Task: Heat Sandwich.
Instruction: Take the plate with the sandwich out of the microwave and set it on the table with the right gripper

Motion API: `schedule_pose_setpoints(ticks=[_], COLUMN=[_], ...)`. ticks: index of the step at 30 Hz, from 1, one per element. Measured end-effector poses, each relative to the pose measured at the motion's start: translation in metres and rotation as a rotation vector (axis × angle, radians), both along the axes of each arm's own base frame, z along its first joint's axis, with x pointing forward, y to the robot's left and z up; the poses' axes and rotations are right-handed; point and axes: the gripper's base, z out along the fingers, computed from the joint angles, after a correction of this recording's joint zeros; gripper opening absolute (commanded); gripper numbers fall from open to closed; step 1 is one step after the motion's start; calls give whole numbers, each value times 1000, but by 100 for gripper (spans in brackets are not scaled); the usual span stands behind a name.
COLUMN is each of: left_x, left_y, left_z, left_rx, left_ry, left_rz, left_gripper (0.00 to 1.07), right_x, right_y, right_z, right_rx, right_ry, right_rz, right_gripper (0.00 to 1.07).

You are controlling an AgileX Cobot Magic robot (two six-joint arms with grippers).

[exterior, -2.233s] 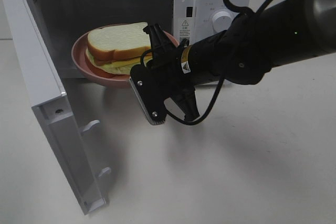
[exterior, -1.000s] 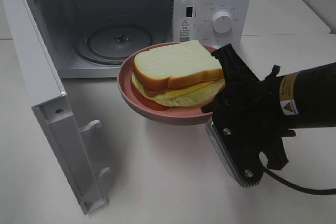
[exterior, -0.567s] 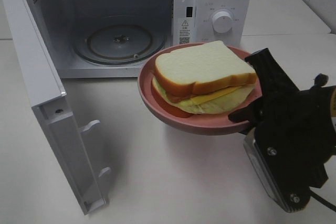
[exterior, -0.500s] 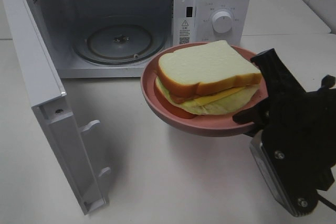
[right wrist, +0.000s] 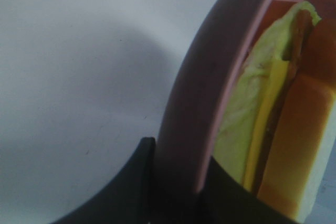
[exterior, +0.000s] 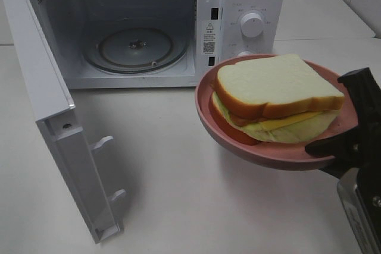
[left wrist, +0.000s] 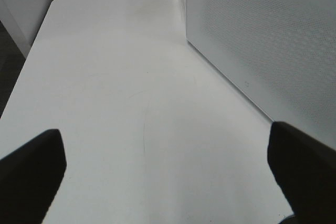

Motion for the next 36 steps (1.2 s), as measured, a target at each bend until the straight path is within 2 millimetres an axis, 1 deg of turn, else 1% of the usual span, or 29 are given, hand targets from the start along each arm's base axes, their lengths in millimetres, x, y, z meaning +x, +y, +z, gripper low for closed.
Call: schedule_pose_setpoints(ticks=[3,6,8,15,17,18,20,21,23,26,27,31,33,34,36], left_x=[0,0,0,0,0,0,0,0,0,0,0,0,0,0,0], left_y=[0,0,0,0,0,0,0,0,0,0,0,0,0,0,0], left_z=[0,0,0,0,0,0,0,0,0,0,0,0,0,0,0], left_rx=[0,0,0,0,0,0,0,0,0,0,0,0,0,0,0], left_ry=[0,0,0,0,0,0,0,0,0,0,0,0,0,0,0], left_rz=[0,0,0,0,0,0,0,0,0,0,0,0,0,0,0], left_gripper=[103,103,103,103,103,103,103,103,103,103,103,103,103,103,103], right_x=[-6,-7,-7,-4,-2,-2,-1,0,0,-1,-1,-2,-3,-3,-4], right_y=[-7,-10,-15,-22,-26,-26,-29,-33,-35,-42,-42,-50,-51,-54,-57], right_z=[1,0,-1,1,2,2,2,2,2,2,2,2,2,2,2], right_rx=[-18,-36,-70,-72,-46,-46,-34,-28,-32,-35,-35,-42,-44,-31,-14], right_ry=[16,22,34,6,-3,-3,-2,0,1,7,7,12,12,13,18], right_rz=[-27,-38,-74,-191,-279,-279,-339,-401,-426,-536,-536,-658,-684,-743,-809], right_gripper=[1,1,1,1,1,1,1,1,1,1,1,1,1,1,1])
